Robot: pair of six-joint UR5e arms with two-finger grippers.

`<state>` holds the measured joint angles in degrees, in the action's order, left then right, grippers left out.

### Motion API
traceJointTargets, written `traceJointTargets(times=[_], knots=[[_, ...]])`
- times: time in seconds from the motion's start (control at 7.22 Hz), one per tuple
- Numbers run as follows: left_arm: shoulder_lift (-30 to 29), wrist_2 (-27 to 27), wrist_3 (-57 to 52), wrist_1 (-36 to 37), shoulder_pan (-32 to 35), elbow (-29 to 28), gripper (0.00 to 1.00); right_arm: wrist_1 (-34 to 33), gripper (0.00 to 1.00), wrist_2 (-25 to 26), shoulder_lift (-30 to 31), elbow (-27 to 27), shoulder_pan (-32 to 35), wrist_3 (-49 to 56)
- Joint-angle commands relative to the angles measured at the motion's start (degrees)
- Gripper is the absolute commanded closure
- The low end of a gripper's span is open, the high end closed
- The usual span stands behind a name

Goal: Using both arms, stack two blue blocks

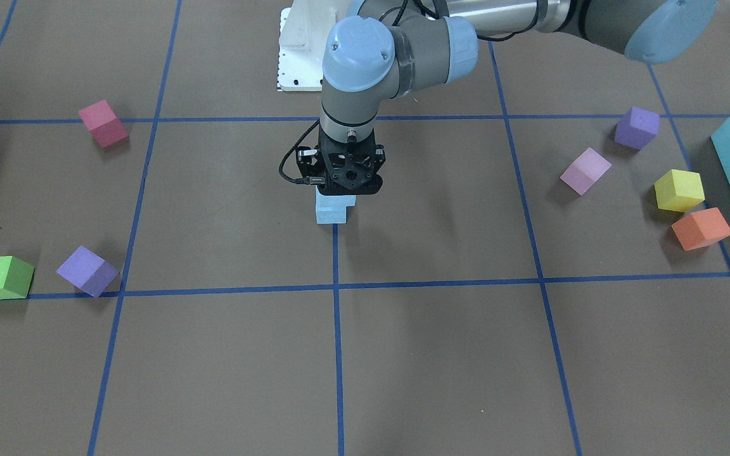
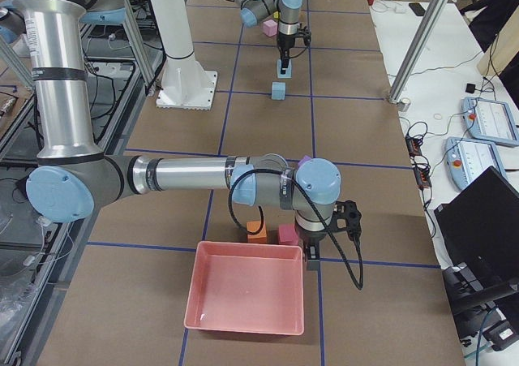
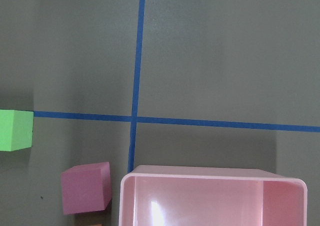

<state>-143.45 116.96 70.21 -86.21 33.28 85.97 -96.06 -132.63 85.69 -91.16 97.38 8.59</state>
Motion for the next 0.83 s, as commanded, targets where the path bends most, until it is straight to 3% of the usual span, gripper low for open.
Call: traceJointTargets(times=[0.0,0.69], knots=[[-0.17,-1.99,-1.91,-0.27,-1.19,-1.51,0.42,0.0,0.0,0.0,0.0,0.02,0.0,-0.06],[0.1,-1.91,-4.29,-0.45,-3.04,-2.47,0.42,0.0,0.0,0.0,-0.09,0.02,0.0,-0.24]])
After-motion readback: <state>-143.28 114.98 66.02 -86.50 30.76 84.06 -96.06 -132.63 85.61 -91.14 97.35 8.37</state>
